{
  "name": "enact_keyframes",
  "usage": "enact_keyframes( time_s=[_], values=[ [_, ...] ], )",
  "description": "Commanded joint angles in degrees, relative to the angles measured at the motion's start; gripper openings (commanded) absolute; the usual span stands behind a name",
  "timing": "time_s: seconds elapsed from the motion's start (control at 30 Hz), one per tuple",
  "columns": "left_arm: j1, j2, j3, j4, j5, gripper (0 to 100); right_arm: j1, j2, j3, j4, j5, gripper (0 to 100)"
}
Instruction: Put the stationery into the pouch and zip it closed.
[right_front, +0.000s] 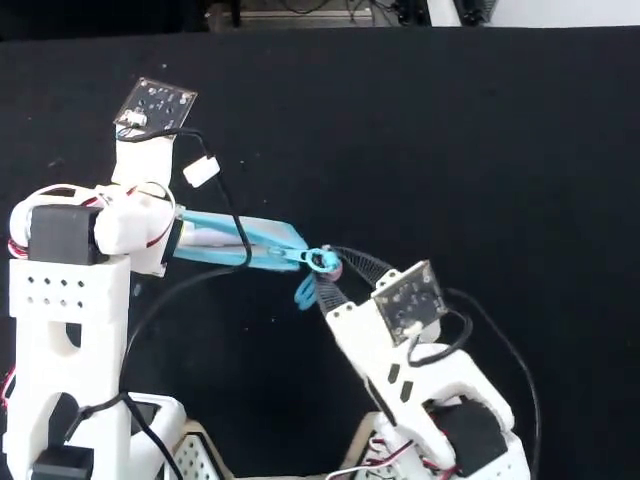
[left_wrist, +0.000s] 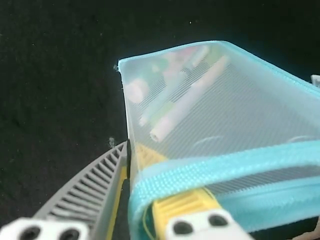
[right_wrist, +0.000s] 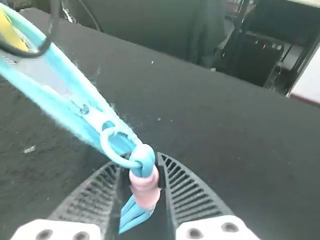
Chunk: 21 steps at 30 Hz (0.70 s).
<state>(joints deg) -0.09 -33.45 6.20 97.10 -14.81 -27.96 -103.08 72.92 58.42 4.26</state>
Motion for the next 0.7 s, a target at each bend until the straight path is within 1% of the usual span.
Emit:
enact_keyframes(
  time_s=[0.0,0.1,0.2,0.27,0.47,0.67],
  values=[
    [0.75,0.18,-0.4,-0.97,0.44,3,1.32,-6.02,-4.44,0.09,1.67,1.1],
    [0.75,0.18,-0.4,-0.97,0.44,3,-0.62,-6.2,-3.82,0.44,1.67,2.1],
    [0.75,0.18,-0.4,-0.97,0.44,3,-4.66,-6.11,-1.01,0.53,1.58,11.3],
    [0.75,0.18,-0.4,-0.88,0.44,3,-6.51,-6.02,0.92,-0.09,1.58,15.2],
    [0.75,0.18,-0.04,-0.53,0.44,3,-6.95,-6.37,4.09,-8.09,1.67,13.6],
    [0.75,0.18,-0.04,-0.53,0.44,3,-6.95,-6.37,6.99,-9.32,1.76,13.6]
  ],
)
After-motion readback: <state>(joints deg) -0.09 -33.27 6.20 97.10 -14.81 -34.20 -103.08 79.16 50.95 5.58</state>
